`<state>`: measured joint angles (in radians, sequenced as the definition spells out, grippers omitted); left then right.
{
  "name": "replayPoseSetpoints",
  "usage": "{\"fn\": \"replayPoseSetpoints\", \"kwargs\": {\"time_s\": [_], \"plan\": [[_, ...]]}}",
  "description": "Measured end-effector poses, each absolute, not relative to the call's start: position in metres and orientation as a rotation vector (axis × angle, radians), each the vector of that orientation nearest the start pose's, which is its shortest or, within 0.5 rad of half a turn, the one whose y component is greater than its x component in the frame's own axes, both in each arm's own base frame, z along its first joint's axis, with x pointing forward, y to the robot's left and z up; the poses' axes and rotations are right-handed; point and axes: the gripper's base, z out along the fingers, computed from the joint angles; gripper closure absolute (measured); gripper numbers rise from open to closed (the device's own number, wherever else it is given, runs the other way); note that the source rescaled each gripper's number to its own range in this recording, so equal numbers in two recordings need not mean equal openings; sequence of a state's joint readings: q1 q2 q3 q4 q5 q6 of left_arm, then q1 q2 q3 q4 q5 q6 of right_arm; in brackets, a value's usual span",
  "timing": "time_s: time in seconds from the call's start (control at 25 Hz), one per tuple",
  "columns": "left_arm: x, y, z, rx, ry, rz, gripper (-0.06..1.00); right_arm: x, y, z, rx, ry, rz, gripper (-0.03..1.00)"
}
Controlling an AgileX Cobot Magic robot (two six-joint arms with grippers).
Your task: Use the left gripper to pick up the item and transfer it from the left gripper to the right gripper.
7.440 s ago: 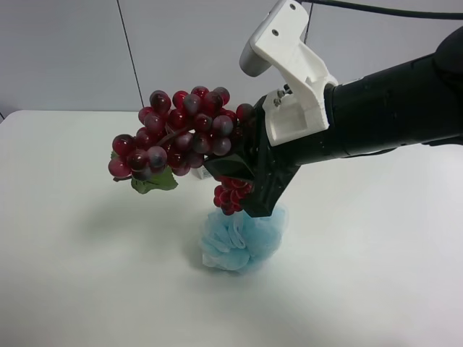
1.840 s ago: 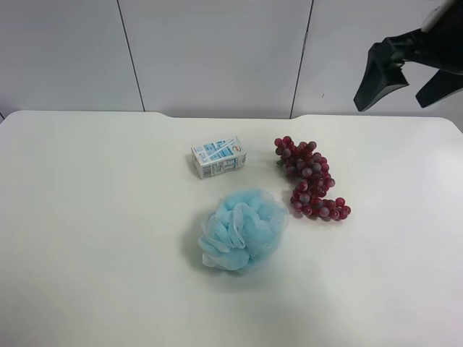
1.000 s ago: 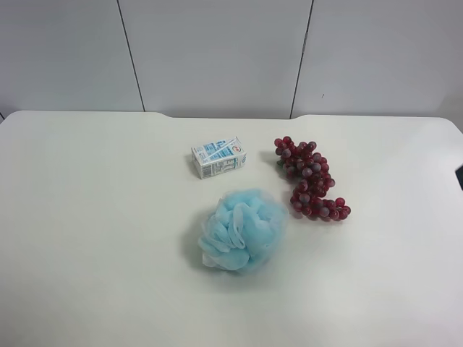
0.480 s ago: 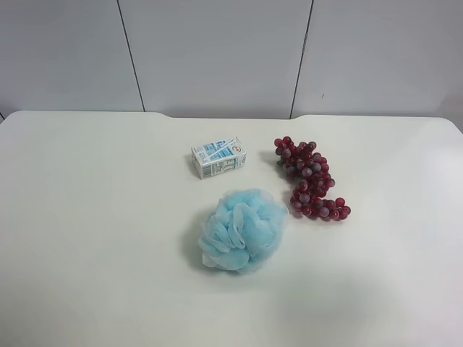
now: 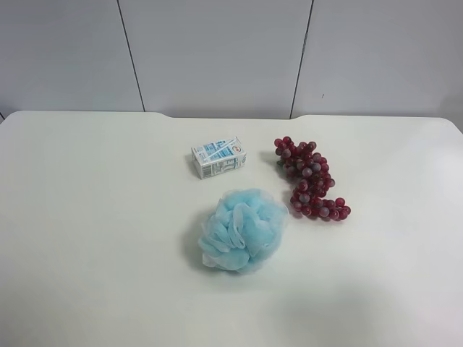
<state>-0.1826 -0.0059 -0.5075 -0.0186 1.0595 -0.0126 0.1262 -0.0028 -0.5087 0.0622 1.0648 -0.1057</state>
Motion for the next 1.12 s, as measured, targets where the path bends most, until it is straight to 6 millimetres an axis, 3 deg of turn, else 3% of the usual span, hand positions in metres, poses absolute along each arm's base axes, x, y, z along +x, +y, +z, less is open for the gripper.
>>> {"fn": "replayPoseSetpoints", "kwargs": {"time_s": [0.6, 1.12], "plan": [[-0.0068, -0.0003, 0.2794, 0.162, 2.026, -0.138, -0.06, -0.0067, 0.0046, 0.2797, -0.162, 2.026, 0.047, -0.03], [-0.0065, -0.0020, 0.2794, -0.082, 2.028, 0.012, -0.06, -0.0065, 0.0050, 0.2797, -0.110, 2.029, 0.016, -0.03]]}}
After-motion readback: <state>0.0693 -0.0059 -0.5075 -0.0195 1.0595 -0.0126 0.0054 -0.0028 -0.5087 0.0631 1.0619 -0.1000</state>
